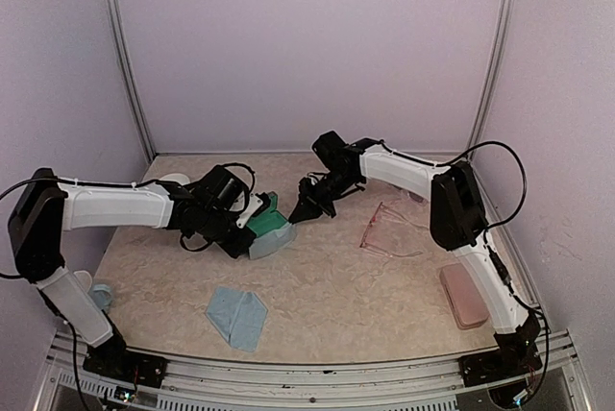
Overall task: Organize the sunglasses
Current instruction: Place the folded cleaning cloth in the sunglasses case.
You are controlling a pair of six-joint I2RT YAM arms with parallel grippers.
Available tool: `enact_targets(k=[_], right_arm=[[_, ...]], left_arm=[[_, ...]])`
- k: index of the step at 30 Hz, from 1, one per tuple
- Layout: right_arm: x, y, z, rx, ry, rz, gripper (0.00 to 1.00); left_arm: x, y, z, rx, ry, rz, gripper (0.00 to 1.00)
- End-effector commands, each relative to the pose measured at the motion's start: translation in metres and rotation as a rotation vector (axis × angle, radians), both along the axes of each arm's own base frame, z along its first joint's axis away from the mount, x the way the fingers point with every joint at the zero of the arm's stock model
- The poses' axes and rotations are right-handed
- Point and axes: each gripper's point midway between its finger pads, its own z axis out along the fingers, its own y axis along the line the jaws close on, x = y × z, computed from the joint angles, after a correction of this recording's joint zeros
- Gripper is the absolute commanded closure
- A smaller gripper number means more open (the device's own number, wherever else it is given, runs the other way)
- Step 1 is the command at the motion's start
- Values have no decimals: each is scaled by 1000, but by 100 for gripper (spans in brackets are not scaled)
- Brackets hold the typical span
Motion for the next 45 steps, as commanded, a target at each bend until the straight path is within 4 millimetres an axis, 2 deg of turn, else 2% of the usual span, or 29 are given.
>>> enact_targets(k=[1, 12, 14, 27, 45], right_arm=[[8, 17, 1, 77, 18, -17, 100], [23, 30, -6, 153, 52, -56, 100], [28, 33, 1, 174, 38, -60, 100], [38, 33, -7, 201, 69, -87, 100], [54, 35, -6, 236, 49, -138, 100]], left_arm=[[8, 7, -7, 17, 27, 0, 100], [23, 22, -16, 17, 49, 37, 100], [25, 23, -17, 15, 50, 40, 100], [46, 32, -20, 25, 52, 104, 100], [53, 42, -19, 52, 47, 147, 100]])
